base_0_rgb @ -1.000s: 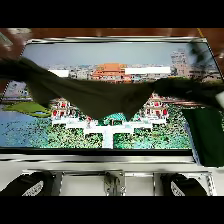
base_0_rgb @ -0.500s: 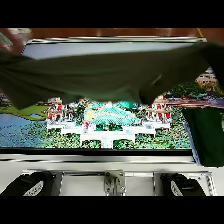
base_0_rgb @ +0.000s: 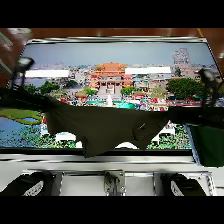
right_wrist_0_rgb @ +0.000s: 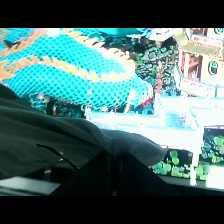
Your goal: Fold the shirts.
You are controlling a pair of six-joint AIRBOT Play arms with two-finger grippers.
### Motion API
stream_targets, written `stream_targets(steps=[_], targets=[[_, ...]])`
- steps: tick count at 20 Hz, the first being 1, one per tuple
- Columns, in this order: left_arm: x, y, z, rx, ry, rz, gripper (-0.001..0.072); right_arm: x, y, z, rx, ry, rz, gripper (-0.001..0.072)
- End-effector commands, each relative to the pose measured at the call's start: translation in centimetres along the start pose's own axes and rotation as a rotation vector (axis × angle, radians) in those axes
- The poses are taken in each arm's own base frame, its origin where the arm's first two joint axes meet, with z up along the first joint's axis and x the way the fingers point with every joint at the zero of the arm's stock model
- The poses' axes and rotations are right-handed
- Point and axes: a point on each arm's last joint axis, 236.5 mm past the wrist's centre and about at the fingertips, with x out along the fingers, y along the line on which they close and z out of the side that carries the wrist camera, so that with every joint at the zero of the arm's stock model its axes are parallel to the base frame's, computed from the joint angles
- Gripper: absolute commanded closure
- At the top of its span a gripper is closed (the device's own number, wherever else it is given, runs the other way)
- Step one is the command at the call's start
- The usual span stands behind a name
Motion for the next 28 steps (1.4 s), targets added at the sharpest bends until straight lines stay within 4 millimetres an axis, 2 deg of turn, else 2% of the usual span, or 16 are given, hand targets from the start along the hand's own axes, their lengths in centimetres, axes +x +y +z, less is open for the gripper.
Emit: stream_targets(steps=[1,3,6,7,9,10,12,14,15,17,18,20,22,24,26,28], targets=[[9.5,-1.0,-2.4,-0.110,0.062,-0.089,0.0667,8.1,-4.1,-0.8,0.218,-0.091,-0.046,0.0654],[13.0,-1.6,-1.5,-0.181,0.076,-0.130,0.0667,10.4,-5.2,-0.1,0.289,-0.117,-0.059,0.0654],[17.0,-1.7,-0.3,-0.387,0.135,-0.149,0.0663,12.6,-5.3,1.9,0.408,-0.175,-0.016,0.0654],[17.9,-2.0,0.0,-0.411,0.161,-0.162,0.0584,13.0,-5.0,2.3,0.444,-0.186,0.005,0.0654],[18.4,-2.1,0.1,-0.382,0.228,-0.176,0.0208,13.7,-4.4,2.6,0.516,-0.183,0.049,0.0653],[17.8,-1.6,0.0,-0.355,0.270,-0.179,0.0152,13.7,-4.1,2.6,0.525,-0.179,0.058,0.0653],[15.2,1.3,-0.1,-0.355,0.339,-0.149,0.0152,13.8,-3.7,1.9,0.537,-0.148,0.069,0.0653],[11.6,4.5,-1.0,-0.389,0.399,-0.140,0.0149,13.9,-3.4,0.9,0.526,-0.102,0.066,0.0652],[9.8,6.0,-2.0,-0.413,0.420,-0.140,0.0100,14.0,-3.3,0.4,0.513,-0.081,0.065,0.0652],[7.5,7.9,-4.5,-0.493,0.432,-0.129,0.0094,14.0,-3.0,-0.7,0.481,-0.035,0.064,0.0647],[7.0,8.1,-6.2,-0.527,0.442,-0.126,0.0093,14.0,-2.9,-1.1,0.456,-0.016,0.064,0.0648],[7.3,6.5,-11.0,-0.577,0.508,-0.148,0.0093,14.0,-2.8,-1.7,0.408,0.007,0.064,0.0647],[9.0,2.6,-14.0,-0.607,0.540,-0.254,0.0093,14.0,-2.7,-1.9,0.388,0.016,0.065,0.0648],[11.3,-1.4,-15.3,-0.654,0.533,-0.357,0.0093,14.0,-2.7,-1.9,0.388,0.016,0.065,0.0648],[13.4,-4.3,-16.0,-0.672,0.520,-0.393,0.0097,14.0,-2.7,-1.9,0.387,0.018,0.065,0.0647],[14.9,-6.2,-16.8,-0.637,0.528,-0.376,0.0100,14.0,-2.7,-2.0,0.387,0.021,0.065,0.0647]])
